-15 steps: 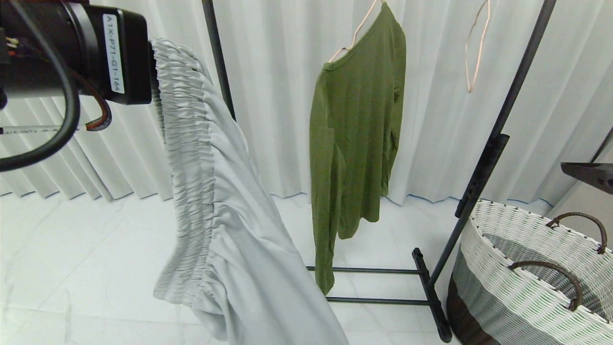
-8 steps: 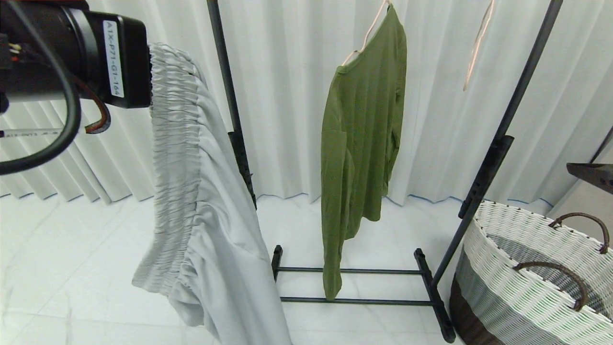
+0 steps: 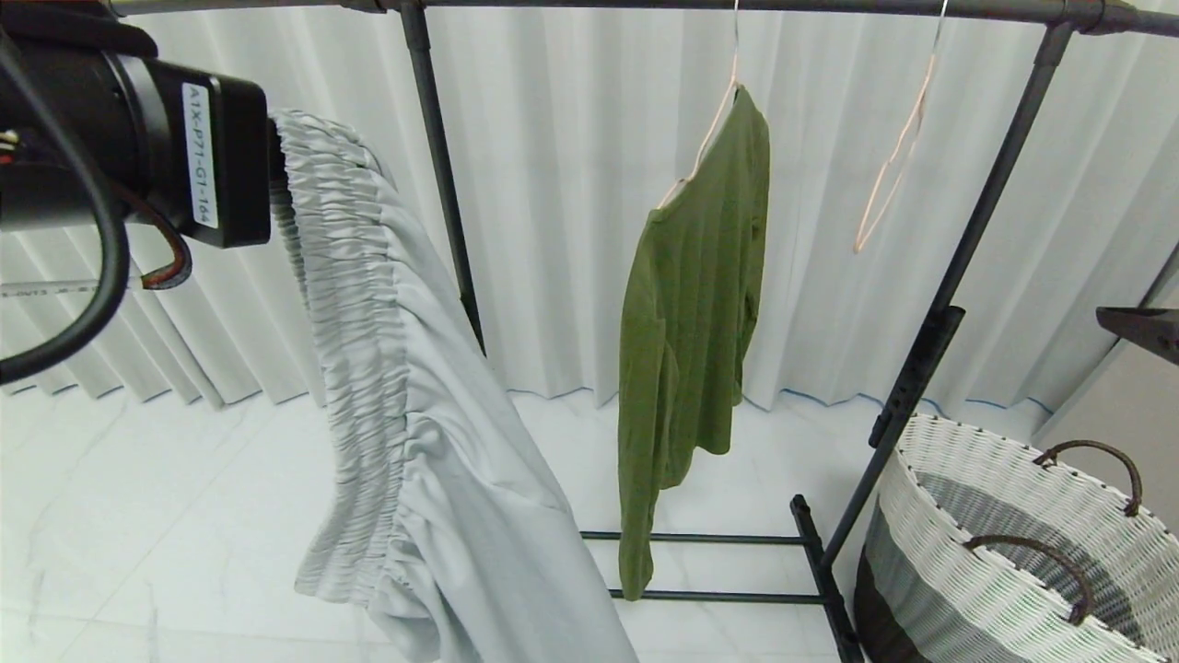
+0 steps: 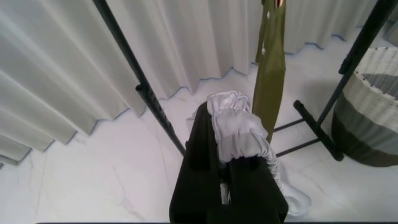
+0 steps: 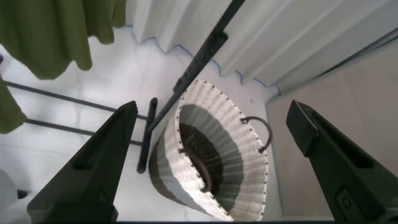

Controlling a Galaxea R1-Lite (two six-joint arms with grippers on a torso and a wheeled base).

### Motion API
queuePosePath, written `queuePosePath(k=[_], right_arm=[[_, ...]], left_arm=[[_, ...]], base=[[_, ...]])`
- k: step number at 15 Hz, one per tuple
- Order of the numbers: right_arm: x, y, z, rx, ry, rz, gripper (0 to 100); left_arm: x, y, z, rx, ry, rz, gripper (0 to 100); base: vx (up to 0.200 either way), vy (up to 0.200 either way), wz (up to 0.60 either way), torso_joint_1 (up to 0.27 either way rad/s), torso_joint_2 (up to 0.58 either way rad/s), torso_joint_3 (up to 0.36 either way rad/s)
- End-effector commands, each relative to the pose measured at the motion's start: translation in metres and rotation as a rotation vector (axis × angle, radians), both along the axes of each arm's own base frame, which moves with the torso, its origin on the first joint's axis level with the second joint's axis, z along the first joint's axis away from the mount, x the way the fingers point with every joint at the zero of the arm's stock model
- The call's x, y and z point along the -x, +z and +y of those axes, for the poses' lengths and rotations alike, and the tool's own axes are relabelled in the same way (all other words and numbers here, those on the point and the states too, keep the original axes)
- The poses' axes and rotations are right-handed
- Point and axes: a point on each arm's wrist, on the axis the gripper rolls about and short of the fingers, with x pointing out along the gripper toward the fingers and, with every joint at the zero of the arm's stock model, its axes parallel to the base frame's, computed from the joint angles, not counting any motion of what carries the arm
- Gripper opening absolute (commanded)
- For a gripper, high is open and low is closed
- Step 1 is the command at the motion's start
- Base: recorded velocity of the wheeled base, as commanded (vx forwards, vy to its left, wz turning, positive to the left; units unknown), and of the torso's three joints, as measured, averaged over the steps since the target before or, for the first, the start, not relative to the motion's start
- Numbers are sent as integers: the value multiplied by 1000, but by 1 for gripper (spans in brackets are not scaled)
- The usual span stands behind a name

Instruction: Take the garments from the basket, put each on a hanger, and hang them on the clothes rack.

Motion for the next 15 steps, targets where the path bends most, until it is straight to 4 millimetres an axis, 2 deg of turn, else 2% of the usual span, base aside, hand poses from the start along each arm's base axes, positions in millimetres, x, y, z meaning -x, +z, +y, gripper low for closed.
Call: queuePosePath(k=[1, 8, 11, 15], right_arm=[[-3, -1, -2, 3, -17, 7, 100], [-4, 1, -5, -4, -40, -11, 100], [-5, 1, -5, -2, -39, -17, 100], [-9, -6, -4, -12, -39, -48, 100]], left_arm=[[1, 1, 1, 3, -1, -4, 0], [0, -4, 0, -35, -7, 2, 0], [0, -6, -1, -41, -8, 9, 0], [-1, -7, -2, -41, -8, 12, 0]], base=[[0, 0, 0, 134, -461, -305], [0, 0, 0, 173, -474, -297], [0, 0, 0, 64, -159, -95], [200, 0, 0, 7, -29, -14]])
